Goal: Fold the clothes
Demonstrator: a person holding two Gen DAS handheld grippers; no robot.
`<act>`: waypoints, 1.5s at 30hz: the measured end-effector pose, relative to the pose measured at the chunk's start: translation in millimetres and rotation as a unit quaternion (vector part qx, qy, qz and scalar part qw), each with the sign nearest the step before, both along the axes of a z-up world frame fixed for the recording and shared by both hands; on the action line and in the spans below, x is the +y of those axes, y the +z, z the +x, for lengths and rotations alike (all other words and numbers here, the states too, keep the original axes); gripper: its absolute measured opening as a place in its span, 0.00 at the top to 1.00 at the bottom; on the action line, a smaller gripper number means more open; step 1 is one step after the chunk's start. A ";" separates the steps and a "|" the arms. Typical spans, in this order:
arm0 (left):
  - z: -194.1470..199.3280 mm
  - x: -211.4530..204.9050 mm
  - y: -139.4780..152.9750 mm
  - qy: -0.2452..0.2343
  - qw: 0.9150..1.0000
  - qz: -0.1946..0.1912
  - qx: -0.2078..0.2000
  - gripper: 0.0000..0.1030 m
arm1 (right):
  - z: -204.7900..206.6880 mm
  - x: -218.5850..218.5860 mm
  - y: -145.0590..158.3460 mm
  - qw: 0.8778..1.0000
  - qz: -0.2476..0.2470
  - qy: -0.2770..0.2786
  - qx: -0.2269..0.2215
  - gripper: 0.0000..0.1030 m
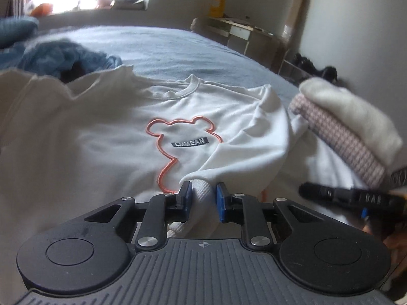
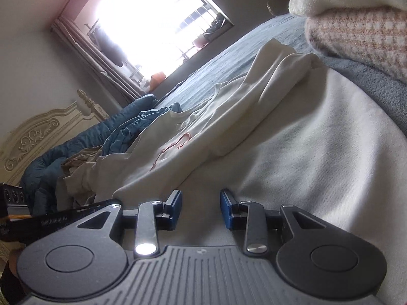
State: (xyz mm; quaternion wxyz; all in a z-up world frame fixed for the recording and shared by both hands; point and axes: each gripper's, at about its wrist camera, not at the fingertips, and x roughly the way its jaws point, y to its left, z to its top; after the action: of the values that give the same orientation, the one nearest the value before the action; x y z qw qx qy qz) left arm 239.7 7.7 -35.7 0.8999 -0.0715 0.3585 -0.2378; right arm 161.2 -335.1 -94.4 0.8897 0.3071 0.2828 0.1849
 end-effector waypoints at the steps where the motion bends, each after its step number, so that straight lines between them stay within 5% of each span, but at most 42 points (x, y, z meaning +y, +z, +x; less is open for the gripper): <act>1: 8.3 8.1 -1.2 0.013 0.999 -0.025 0.019 0.84 | -0.4 -0.9 -0.7 1.000 0.003 0.001 -0.002 0.66; 6: 40.1 48.6 -18.5 0.079 0.981 -0.147 0.100 0.85 | -1.2 -3.7 -2.4 1.000 0.012 0.001 -0.008 0.66; 12: 57.2 78.1 -37.8 0.125 0.962 -0.199 0.141 0.73 | -2.9 -3.5 -4.3 1.000 0.015 0.000 -0.011 0.67; 16: 37.4 88.8 -29.5 0.126 0.964 -0.204 0.119 0.49 | -2.4 -3.4 -4.8 1.000 0.017 0.001 -0.011 0.66; 27: 5.7 87.7 -26.1 0.082 0.974 -0.190 0.094 0.48 | -1.8 15.7 10.8 0.998 -0.060 0.005 -0.006 0.65; 31: 9.0 83.5 -27.9 0.076 0.972 -0.203 0.094 0.48 | -13.4 50.3 43.1 0.986 -0.153 0.046 -0.057 0.62; 36: 14.4 85.3 -28.7 0.065 0.966 -0.232 0.095 0.48 | -10.7 114.0 47.0 0.933 -0.315 0.116 -0.133 0.63; 40: 17.5 86.9 -31.3 0.057 0.961 -0.250 0.101 0.48 | -5.3 167.3 43.5 0.860 -0.441 0.170 -0.190 0.63; 44: 21.1 87.6 -32.2 0.049 0.959 -0.259 0.102 0.48 | 0.1 218.5 39.9 0.769 -0.551 0.218 -0.240 0.63; 45: 21.5 88.0 -31.7 0.046 0.959 -0.261 0.100 0.48 | 2.3 220.1 38.3 0.766 -0.554 0.219 -0.241 0.63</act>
State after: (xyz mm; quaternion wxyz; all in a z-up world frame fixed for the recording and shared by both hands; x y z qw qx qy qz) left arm 261.3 95.6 -67.4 0.8194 -0.3439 0.3688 -0.2726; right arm 163.5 -115.0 -56.2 0.8795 -0.3644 0.1720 0.2533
